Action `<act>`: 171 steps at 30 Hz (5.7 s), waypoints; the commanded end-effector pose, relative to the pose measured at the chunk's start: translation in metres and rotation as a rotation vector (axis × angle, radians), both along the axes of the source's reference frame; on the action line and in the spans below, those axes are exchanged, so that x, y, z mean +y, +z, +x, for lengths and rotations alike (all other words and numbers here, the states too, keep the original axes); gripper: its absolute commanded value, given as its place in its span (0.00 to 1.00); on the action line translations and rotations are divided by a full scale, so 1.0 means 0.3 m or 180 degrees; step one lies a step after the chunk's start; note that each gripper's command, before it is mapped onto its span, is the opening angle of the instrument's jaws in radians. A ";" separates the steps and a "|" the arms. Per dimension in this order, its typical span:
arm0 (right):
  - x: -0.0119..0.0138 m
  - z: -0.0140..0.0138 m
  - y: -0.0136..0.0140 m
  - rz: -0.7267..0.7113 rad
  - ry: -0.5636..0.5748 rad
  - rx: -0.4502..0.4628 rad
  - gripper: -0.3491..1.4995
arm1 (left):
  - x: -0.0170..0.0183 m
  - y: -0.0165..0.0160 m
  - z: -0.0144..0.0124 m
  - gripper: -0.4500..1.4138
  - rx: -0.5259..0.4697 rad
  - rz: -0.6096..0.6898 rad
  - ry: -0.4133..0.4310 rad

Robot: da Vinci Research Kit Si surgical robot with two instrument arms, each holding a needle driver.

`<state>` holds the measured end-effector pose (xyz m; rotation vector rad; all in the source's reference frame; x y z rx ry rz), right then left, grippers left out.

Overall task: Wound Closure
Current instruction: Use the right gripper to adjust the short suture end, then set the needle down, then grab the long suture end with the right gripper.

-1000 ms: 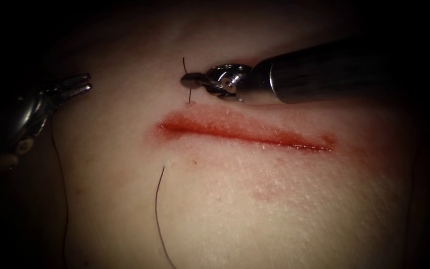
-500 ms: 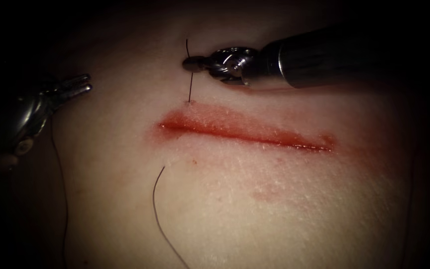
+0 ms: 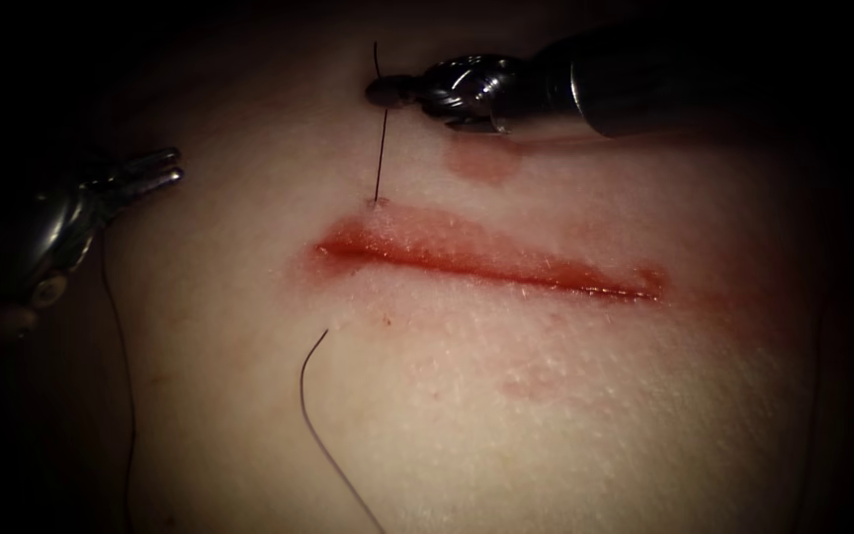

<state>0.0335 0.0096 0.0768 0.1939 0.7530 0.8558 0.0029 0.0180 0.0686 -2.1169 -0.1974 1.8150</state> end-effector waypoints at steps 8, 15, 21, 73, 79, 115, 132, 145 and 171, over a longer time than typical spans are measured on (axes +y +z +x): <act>0.0021 0.0019 0.0003 -0.0012 -0.0023 -0.0010 0.00 | 0.000 0.002 -0.0019 0.05 -0.0006 0.0004 0.0002; 0.0028 0.0021 -0.0007 -0.0020 -0.0035 -0.0010 0.00 | 0.000 0.003 -0.0021 0.05 -0.0005 0.0005 0.0000; 0.0033 0.0026 -0.0009 -0.0060 -0.0034 -0.0014 0.00 | 0.000 0.002 -0.0026 0.05 -0.0003 0.0008 -0.0005; -0.0331 -0.0172 -0.0569 -0.0974 -0.1014 0.0075 0.98 | 0.000 0.000 0.0063 0.55 0.1439 0.0500 -0.0153; -0.0448 -0.0212 -0.0603 -0.0935 -0.1285 0.0075 0.95 | -0.004 -0.001 -0.0023 0.34 0.0766 0.0201 0.0050; -0.1024 -0.0345 -0.0728 0.0073 -0.1713 0.0806 0.92 | -0.035 0.004 -0.0373 0.33 0.0532 -0.0389 0.1435; -0.0903 -0.0464 -0.0699 -0.0184 -0.1458 0.0422 0.91 | -0.061 -0.003 -0.0544 0.35 0.0758 -0.0434 0.2085; -0.0869 -0.0460 -0.0696 -0.0210 -0.1432 0.0387 0.91 | -0.076 0.003 -0.0644 0.37 0.1346 -0.0434 0.2114; -0.0881 -0.0436 -0.0689 -0.0255 -0.1418 0.0351 0.93 | -0.085 0.000 -0.0780 0.05 0.1953 -0.0892 0.2044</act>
